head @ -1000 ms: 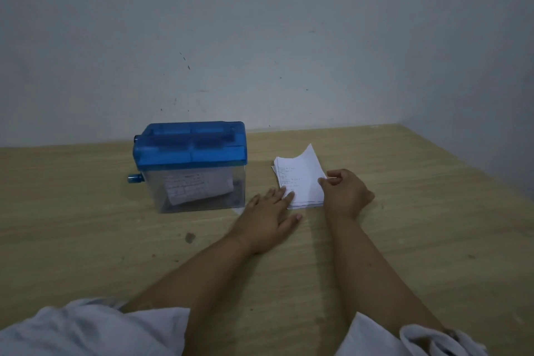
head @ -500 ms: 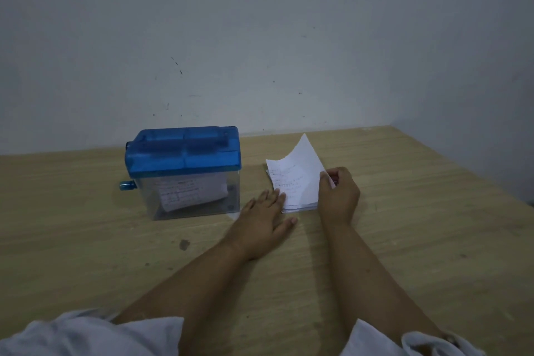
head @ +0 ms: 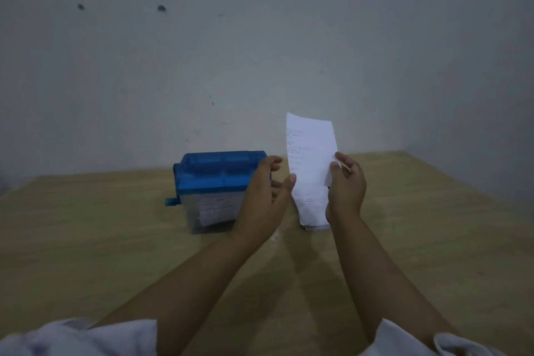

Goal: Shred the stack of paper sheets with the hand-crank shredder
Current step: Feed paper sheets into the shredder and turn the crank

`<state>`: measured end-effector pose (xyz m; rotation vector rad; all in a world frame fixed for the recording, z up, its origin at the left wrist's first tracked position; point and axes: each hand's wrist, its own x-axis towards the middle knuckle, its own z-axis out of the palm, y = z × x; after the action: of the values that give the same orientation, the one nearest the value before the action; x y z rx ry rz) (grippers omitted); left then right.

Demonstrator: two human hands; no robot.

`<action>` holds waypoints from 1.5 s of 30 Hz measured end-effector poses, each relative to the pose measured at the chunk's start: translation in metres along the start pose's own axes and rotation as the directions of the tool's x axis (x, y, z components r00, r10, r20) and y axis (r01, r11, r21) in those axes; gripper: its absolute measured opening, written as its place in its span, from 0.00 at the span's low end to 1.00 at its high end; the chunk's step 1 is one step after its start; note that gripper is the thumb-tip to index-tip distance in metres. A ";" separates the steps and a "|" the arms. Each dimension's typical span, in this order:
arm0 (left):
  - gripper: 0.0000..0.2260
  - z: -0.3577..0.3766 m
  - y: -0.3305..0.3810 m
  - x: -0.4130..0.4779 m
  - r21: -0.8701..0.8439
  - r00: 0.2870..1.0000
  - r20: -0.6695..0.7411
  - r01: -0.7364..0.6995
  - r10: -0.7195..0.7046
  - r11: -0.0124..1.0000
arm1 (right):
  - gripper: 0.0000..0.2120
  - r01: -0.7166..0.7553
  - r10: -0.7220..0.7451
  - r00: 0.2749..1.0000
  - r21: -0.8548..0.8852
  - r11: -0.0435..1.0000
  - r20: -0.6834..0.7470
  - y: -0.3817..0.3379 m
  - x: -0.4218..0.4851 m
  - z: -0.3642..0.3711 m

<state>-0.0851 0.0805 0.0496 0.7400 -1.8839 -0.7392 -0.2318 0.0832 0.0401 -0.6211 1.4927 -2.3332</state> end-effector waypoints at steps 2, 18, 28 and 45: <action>0.17 -0.026 0.008 0.012 -0.009 1.000 0.011 0.017 -0.017 1.000 | 0.09 0.031 -0.031 0.996 -0.001 1.000 0.080 -0.010 -0.014 0.018; 0.08 -0.152 -0.028 0.059 -0.043 0.989 -0.016 0.144 -0.145 0.989 | 0.11 0.060 0.093 0.710 -0.192 0.980 0.698 -0.055 -0.037 0.095; 0.10 -0.154 -0.071 0.075 0.214 0.999 -0.045 0.032 -0.023 0.976 | 0.06 0.240 -0.033 0.760 -0.233 0.943 0.650 -0.025 -0.022 0.113; 0.08 -0.142 -0.078 0.054 0.015 0.996 -0.073 0.057 -0.056 0.998 | 0.08 0.206 0.070 0.764 -0.344 0.916 0.642 -0.021 -0.021 0.107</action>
<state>0.0388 -0.0347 0.0731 0.8231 -1.8120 -0.7234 -0.1597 0.0185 0.0937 -1.4372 1.5874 -1.5641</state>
